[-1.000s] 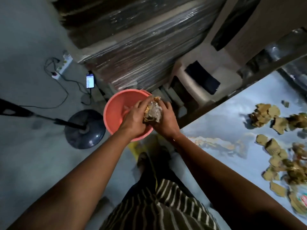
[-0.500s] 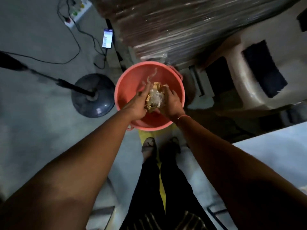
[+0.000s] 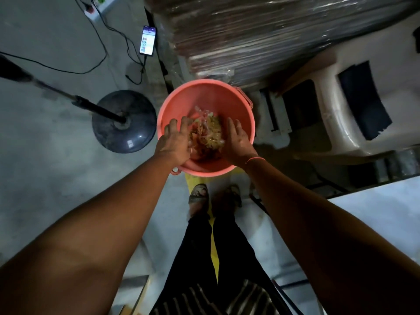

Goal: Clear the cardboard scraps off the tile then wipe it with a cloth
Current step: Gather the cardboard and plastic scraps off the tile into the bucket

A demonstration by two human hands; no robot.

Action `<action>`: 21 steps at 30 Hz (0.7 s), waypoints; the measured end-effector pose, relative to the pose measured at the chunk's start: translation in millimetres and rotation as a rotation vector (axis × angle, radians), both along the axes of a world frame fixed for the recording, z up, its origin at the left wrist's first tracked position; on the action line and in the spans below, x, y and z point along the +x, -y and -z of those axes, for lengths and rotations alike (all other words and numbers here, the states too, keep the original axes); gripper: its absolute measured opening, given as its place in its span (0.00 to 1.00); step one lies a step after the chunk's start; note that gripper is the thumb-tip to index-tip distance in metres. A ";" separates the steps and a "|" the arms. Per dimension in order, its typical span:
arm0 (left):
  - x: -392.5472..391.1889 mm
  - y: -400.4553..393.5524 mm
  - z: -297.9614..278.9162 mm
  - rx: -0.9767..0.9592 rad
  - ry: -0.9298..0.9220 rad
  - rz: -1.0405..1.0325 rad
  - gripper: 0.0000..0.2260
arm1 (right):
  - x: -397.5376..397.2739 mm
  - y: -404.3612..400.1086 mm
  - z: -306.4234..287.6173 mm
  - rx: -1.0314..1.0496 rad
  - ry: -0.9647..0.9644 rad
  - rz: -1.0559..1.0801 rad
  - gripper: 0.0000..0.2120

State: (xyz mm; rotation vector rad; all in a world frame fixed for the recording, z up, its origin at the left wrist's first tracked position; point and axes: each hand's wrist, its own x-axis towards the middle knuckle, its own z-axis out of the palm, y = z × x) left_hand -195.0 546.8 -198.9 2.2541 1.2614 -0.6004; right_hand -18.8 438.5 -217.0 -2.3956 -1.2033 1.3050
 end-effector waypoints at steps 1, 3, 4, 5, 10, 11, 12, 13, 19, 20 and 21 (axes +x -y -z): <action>-3.2 3.7 -3.9 0.064 -0.015 0.055 0.47 | -3.9 2.8 -5.2 0.005 0.053 -0.055 0.42; -8.4 11.5 -12.6 0.184 -0.004 0.148 0.49 | -12.9 9.1 -15.6 0.053 0.168 -0.148 0.41; -9.8 15.3 -17.5 0.224 0.006 0.183 0.49 | -17.5 12.3 -21.3 0.086 0.215 -0.183 0.41; -10.2 19.4 -23.3 0.250 0.017 0.205 0.49 | -22.1 15.4 -27.9 0.114 0.251 -0.208 0.41; 1.5 38.5 -60.1 0.353 0.086 0.248 0.46 | -39.3 30.7 -66.7 0.232 0.388 -0.184 0.37; 5.5 41.6 -69.9 0.377 0.095 0.270 0.45 | -39.7 34.1 -74.7 0.247 0.407 -0.162 0.36; 9.8 44.7 -79.5 0.398 0.109 0.296 0.43 | -39.0 37.7 -82.5 0.259 0.420 -0.138 0.36; 14.4 47.8 -89.5 0.419 0.125 0.323 0.41 | -37.6 42.2 -90.5 0.266 0.435 -0.113 0.36; 52.4 74.0 -140.2 0.467 0.241 0.447 0.41 | -23.2 87.0 -146.0 0.259 0.499 0.044 0.37; 59.4 80.8 -147.2 0.454 0.261 0.459 0.42 | -20.5 97.5 -154.9 0.258 0.501 0.078 0.37; 66.6 89.0 -154.2 0.443 0.287 0.478 0.44 | -18.1 109.3 -163.1 0.258 0.513 0.117 0.37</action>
